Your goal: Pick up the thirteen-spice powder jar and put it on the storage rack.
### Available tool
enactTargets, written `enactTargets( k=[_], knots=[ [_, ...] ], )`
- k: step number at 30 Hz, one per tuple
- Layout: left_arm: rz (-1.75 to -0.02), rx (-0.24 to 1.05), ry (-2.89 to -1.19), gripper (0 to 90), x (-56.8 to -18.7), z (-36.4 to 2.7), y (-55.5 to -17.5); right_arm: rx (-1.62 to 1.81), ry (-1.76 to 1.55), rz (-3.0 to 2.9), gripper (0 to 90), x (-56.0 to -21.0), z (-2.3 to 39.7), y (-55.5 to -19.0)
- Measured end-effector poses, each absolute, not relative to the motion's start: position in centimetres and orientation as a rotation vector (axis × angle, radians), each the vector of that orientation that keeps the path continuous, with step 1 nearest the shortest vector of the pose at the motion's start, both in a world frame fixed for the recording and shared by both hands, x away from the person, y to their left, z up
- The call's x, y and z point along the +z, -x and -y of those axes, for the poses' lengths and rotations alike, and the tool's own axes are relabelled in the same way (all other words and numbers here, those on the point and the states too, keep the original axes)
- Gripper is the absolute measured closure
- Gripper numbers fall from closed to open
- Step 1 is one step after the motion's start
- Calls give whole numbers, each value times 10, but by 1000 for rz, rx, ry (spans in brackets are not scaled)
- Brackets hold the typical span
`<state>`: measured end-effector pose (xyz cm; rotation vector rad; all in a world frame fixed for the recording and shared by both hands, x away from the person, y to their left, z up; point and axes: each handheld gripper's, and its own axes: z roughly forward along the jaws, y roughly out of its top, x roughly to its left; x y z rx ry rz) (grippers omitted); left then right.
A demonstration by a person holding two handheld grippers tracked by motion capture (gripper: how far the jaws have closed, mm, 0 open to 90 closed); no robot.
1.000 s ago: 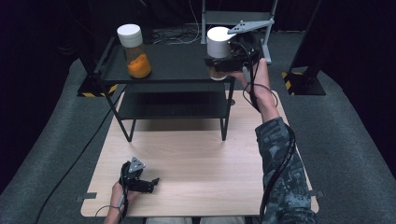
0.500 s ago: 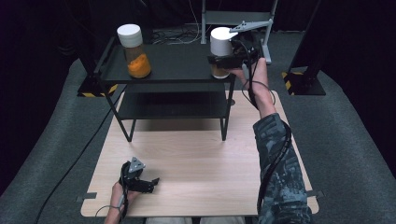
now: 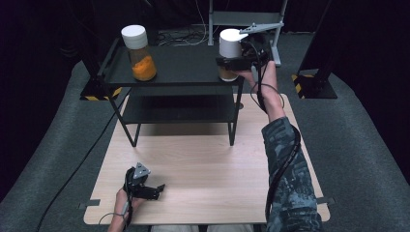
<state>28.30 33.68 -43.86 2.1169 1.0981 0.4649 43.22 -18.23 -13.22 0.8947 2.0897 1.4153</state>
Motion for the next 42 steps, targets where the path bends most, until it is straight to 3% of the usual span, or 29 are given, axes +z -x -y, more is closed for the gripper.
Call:
enactTargets(
  k=[19,21,29,42],
  knots=[
    [-1098,465,-2117,8,-439,-337,-283,1410,-884,-2093,298,-133,182,-432],
    [-1098,465,-2117,8,-439,-337,-283,1407,-890,-2112,213,-130,183,-434],
    [-1099,466,-2116,8,-439,-337,-283,1283,-898,-2179,72,-114,182,-428],
    [-1100,465,-2116,8,-439,-337,-283,1084,-885,-2264,31,-113,190,-401]
  ],
)
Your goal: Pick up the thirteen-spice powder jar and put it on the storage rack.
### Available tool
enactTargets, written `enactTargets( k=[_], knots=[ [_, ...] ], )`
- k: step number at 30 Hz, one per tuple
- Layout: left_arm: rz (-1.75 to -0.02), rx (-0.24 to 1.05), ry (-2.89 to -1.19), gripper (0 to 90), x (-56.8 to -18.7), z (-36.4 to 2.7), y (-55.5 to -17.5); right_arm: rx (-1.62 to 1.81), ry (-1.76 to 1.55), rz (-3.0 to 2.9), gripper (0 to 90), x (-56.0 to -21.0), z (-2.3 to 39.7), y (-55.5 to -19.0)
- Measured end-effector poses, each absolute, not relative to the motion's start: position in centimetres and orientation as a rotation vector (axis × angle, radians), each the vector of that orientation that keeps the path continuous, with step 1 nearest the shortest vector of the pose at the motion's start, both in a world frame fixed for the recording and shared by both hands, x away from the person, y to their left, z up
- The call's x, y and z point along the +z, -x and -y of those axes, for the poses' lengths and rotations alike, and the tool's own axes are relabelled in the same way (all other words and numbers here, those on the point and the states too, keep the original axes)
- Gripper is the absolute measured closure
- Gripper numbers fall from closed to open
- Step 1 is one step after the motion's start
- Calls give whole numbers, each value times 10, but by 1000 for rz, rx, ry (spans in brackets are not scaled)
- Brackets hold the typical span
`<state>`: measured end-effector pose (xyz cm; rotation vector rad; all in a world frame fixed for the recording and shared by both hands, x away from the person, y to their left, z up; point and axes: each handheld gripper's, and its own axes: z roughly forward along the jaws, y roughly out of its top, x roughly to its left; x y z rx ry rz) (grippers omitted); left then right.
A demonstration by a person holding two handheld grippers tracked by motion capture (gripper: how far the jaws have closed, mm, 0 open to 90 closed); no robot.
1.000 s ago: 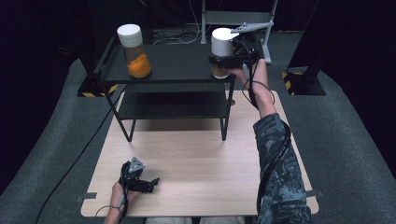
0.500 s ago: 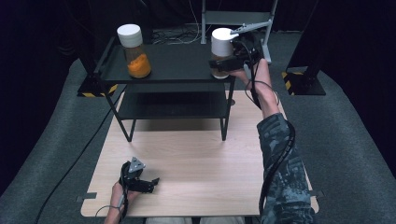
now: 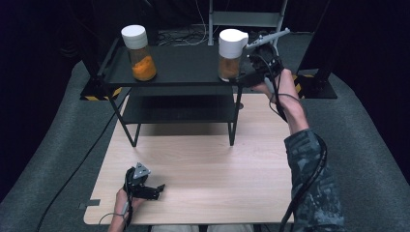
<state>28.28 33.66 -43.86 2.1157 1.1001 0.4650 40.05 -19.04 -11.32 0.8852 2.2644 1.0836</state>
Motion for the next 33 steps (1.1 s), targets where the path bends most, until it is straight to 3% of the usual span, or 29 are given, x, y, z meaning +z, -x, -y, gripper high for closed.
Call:
enactTargets(
  k=[14,33],
  knots=[
    [-1100,466,-2116,8,-439,-336,-283,963,-850,-2377,10,-177,189,-373],
    [-1100,468,-2115,9,-439,-336,-282,903,-1009,-2418,0,-351,198,-335]
  ],
)
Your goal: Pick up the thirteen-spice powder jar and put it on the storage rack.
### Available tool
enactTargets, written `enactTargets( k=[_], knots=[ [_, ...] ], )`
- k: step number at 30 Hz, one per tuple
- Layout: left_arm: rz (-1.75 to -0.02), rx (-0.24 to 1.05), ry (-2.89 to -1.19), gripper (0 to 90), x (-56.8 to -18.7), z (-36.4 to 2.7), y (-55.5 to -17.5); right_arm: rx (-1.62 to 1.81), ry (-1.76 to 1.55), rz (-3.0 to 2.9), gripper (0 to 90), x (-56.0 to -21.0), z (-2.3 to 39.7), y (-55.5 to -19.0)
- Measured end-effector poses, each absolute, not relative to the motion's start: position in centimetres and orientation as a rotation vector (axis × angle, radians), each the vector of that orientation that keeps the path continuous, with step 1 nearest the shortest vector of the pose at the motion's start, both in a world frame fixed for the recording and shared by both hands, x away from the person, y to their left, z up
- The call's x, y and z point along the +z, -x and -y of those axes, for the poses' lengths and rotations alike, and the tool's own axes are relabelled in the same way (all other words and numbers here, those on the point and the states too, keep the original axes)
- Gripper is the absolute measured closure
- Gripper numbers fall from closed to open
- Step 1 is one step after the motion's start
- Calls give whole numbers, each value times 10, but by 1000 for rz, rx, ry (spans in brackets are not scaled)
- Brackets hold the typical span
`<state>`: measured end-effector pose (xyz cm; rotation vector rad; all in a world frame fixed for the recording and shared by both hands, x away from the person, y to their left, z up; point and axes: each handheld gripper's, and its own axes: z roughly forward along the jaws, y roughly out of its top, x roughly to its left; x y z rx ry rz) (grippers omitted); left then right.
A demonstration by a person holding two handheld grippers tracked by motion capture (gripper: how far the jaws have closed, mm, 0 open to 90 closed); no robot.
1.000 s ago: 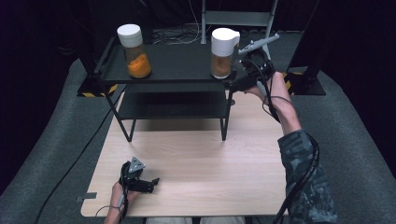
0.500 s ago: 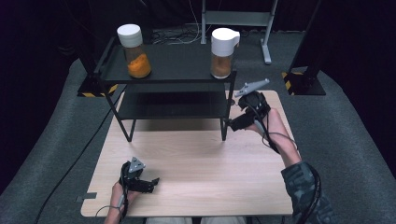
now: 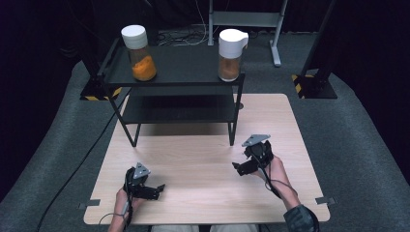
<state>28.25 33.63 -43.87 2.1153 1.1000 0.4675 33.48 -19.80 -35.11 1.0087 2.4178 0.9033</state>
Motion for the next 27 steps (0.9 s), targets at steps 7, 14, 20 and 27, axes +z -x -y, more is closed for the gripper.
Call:
enactTargets(
  k=[7,14,20,27],
  knots=[
    [-1099,469,-2116,9,-439,-336,-282,976,-1116,-2383,0,-412,211,-311],
    [-1099,468,-2115,9,-439,-336,-283,1027,-1173,-2299,0,-433,221,-293],
    [-1100,467,-2116,9,-439,-336,-283,1032,-1154,-2294,0,-436,220,-288],
    [-1099,468,-2116,8,-439,-336,-282,982,-1149,-2291,0,-435,212,-287]
  ],
)
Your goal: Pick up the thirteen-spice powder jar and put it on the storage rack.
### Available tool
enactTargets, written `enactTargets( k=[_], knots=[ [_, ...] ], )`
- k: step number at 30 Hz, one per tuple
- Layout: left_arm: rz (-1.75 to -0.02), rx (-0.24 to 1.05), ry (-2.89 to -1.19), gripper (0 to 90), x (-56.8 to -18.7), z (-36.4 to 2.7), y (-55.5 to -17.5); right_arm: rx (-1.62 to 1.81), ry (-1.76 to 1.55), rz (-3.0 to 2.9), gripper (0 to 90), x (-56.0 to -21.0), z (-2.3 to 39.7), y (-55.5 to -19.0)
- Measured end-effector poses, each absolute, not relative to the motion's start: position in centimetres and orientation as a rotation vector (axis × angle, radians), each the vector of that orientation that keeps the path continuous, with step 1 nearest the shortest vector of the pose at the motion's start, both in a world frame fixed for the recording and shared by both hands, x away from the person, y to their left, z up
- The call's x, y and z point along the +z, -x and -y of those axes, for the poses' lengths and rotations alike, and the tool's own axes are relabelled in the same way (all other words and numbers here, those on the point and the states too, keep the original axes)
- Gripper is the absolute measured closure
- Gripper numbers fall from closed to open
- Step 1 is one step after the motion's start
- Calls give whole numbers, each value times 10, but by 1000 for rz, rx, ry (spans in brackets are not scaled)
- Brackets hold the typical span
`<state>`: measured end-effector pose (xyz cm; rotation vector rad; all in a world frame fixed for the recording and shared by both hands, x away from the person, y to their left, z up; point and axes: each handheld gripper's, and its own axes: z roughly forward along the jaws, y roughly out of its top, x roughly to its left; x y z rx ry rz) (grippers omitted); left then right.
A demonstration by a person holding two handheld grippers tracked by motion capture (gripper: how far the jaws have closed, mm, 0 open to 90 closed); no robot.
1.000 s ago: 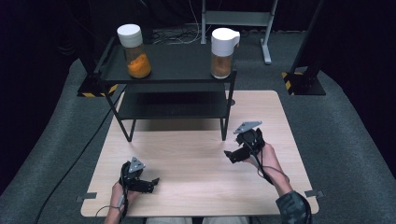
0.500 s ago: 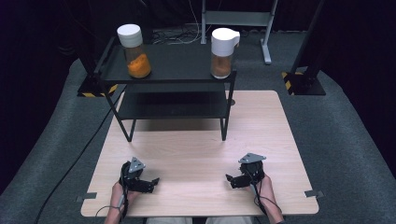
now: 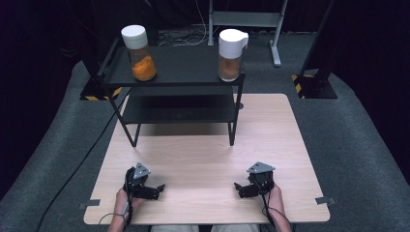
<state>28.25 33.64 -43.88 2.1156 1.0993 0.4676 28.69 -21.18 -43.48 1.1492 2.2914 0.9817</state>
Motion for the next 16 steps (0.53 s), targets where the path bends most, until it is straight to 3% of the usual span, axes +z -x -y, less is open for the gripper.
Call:
enactTargets(
  k=[16],
  knots=[
    [-1100,468,-2115,9,-439,-336,-282,981,-1148,-2295,0,-435,212,-288]
  ],
)
